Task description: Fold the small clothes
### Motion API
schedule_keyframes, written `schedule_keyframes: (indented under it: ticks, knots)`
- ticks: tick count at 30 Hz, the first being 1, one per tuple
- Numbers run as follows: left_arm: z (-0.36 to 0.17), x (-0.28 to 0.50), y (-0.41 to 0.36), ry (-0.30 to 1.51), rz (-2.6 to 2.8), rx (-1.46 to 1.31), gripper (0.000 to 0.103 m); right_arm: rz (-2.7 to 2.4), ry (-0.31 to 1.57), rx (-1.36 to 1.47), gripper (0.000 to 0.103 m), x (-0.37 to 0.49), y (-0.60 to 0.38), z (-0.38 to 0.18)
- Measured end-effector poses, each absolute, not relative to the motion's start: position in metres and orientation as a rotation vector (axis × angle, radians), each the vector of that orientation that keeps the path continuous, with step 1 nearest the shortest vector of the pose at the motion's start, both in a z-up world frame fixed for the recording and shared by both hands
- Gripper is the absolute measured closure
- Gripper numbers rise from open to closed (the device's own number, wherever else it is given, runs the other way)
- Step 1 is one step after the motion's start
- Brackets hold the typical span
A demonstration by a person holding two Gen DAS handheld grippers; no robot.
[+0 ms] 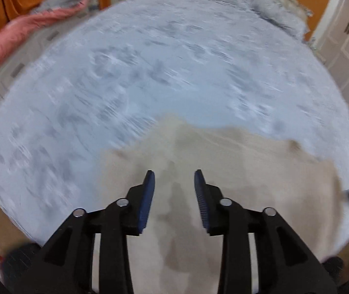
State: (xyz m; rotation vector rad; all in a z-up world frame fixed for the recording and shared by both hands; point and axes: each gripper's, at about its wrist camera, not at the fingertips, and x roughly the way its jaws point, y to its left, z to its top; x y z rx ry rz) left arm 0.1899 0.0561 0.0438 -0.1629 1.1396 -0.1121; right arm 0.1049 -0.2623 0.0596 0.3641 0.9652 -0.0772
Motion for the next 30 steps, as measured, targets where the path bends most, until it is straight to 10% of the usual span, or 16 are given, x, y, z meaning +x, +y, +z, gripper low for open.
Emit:
schedule_keyframes:
  ticks: [7, 16, 30]
  knots:
    - [0.001, 0.142, 0.02, 1.265, -0.137, -0.06, 0.068, 0.114, 1.167, 0.278, 0.095, 0.08, -0.159, -0.002]
    - [-0.012, 0.096, 0.079, 1.274, -0.056, -0.05, 0.068, -0.345, 1.227, 0.461, 0.103, 0.015, -0.315, -0.018]
    - [-0.007, 0.078, 0.083, 1.261, -0.065, -0.072, 0.068, -0.054, 1.121, 0.355, 0.094, 0.084, -0.197, 0.032]
